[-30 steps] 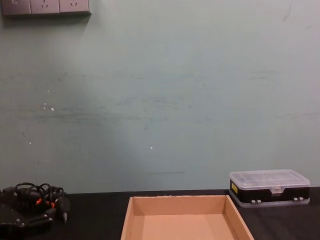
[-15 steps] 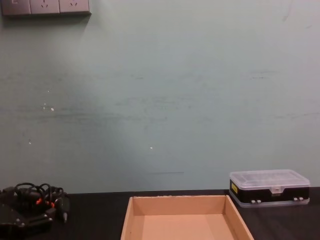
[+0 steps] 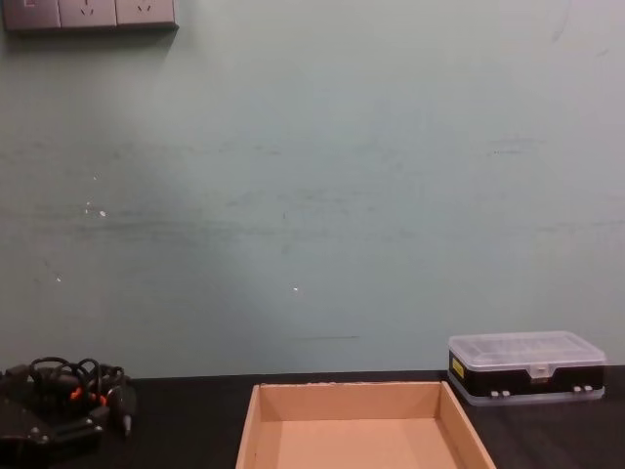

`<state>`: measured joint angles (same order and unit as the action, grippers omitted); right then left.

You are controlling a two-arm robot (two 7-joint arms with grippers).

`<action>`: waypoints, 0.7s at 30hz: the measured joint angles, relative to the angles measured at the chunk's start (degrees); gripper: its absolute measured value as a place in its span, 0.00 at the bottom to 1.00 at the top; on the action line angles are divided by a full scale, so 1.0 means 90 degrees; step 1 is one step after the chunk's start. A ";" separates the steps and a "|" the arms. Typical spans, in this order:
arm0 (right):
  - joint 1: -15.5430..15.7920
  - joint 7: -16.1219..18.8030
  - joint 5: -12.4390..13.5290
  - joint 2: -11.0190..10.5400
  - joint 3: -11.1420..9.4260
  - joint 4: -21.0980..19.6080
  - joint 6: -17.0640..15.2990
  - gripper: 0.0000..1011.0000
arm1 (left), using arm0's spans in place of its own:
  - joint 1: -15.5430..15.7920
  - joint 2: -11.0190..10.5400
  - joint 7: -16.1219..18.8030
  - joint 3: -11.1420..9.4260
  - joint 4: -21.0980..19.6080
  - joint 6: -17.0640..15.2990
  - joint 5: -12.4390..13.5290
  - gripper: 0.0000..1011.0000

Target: Use one hand to pick up the angle iron from the table and place it into the box.

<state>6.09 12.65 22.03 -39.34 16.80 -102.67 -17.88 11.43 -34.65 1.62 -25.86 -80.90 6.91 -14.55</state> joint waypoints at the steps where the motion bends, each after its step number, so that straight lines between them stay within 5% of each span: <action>1: 0.0001 0.0000 0.0001 -0.0001 0.0000 0.0000 0.0002 0.98 | 0.0000 0.0000 0.0000 0.0000 0.0000 0.0000 0.0000 1.00; 21: 0.0003 -0.0010 0.0015 -0.0015 0.0004 -0.0010 0.0033 0.50 | 0.0000 0.0000 0.0000 0.0000 0.0000 0.0000 0.0000 1.00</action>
<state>6.12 12.56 22.17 -39.47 16.84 -102.76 -17.58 11.43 -34.65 1.62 -25.86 -80.90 6.91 -14.55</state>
